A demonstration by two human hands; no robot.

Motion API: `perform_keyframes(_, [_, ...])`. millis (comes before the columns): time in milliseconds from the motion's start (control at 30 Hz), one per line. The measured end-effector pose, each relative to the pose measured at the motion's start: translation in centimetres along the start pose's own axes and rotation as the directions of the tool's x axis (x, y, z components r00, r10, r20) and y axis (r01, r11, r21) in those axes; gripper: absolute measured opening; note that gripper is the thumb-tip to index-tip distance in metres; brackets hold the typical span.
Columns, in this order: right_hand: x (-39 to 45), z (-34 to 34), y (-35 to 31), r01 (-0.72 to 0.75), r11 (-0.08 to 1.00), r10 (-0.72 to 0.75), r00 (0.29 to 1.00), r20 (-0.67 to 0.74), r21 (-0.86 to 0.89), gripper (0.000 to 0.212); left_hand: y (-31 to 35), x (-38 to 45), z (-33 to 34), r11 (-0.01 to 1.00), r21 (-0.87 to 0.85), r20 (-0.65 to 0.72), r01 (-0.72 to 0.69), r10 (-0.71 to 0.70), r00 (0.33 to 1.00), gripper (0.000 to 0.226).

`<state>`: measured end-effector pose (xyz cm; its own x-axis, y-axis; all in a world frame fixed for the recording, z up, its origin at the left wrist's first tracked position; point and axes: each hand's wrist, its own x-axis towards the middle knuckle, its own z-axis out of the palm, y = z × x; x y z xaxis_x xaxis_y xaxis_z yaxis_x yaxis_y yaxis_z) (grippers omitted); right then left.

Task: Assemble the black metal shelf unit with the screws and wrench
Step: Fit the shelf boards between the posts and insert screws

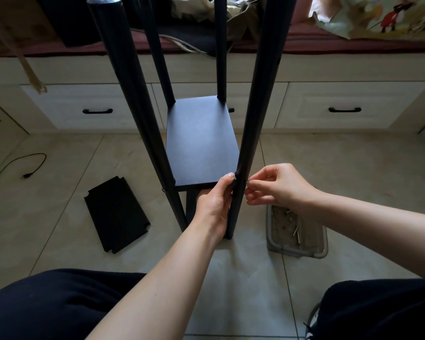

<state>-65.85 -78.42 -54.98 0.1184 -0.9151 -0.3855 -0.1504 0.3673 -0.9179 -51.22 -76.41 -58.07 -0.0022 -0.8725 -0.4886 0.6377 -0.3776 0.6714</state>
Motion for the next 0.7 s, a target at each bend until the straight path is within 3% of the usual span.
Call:
perform_keyframes(133, [0.13,-0.04,0.29,-0.001,0.999,0.001,1.0,-0.009,0.042,0.01,-0.02,-0.09,0.02,1.0,0.003,0.01,-0.005,0.005,1.0,0.01])
perform_keyframes(367, [0.34,0.02,0.23,0.063,0.995,-0.065,0.998,-0.019,-0.072,0.01,-0.05,-0.11,0.1,1.0,-0.008,0.008,-0.003,0.003,1.0,0.01])
perform_keyframes(700, [0.68,0.06,-0.02,0.037,0.999,-0.039,0.996,0.076,0.03,0.011,0.02,-0.11,-0.05,1.0,-0.027,0.02,0.005,-0.005,1.0,0.009])
